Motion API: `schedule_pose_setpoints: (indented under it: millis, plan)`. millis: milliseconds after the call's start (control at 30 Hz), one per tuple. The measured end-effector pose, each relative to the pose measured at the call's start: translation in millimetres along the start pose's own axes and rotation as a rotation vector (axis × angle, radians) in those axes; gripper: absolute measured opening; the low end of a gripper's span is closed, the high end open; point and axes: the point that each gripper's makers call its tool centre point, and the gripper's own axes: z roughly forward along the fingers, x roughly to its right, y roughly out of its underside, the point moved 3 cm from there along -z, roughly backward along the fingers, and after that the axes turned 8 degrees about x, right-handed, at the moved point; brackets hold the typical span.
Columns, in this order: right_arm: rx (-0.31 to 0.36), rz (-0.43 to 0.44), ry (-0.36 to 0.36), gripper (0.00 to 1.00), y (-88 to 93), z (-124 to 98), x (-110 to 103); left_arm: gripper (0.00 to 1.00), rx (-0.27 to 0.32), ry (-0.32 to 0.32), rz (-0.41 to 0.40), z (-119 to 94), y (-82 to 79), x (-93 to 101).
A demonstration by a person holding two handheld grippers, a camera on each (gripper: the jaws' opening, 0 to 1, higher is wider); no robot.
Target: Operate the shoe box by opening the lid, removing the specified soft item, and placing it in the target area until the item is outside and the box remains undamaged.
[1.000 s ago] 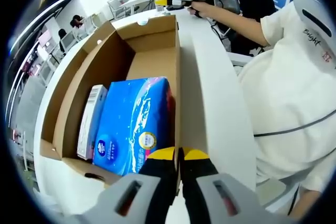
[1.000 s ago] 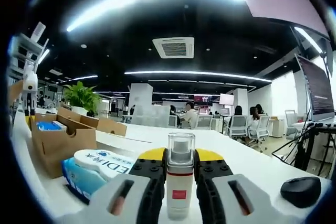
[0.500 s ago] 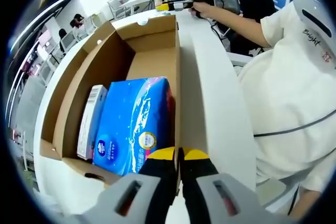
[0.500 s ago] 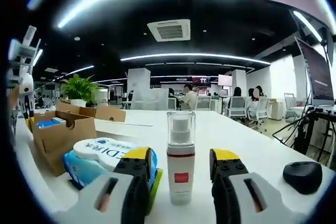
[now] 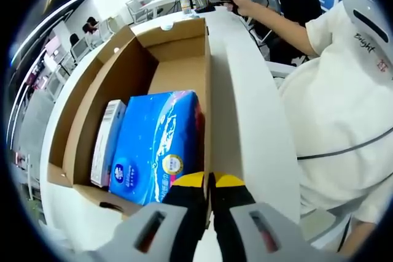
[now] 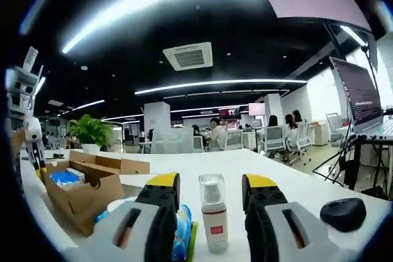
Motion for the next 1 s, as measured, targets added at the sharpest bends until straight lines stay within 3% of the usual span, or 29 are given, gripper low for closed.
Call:
schedule_pose_setpoints:
  millis: [233,333,633,733,900,1000]
  plan:
    - [0.062,-0.016,-0.036,0.51,-33.2,-2,-17,0.02,0.000,-0.002,0.002,0,-0.6,1.6]
    - [0.032,-0.001,-0.071,0.58,-37.1,0,-25,0.02,0.000,-0.001,0.001,0,-0.6,1.8]
    - [0.032,-0.037,-0.084,0.59,-47.2,0,-27,0.02,0.000,0.003,0.006,0,-1.8,5.8]
    - [0.067,-0.034,-0.087,0.62,-54.6,-1,-27,0.02,0.001,0.002,0.005,0,-2.2,6.9]
    - [0.064,-0.017,-0.145,0.64,-63.9,4,-30,0.02,-0.002,0.005,0.003,0,-2.9,8.6]
    - [0.049,0.011,-0.234,0.64,-69.1,9,-42,0.02,-0.002,0.007,0.000,1,-2.5,7.4]
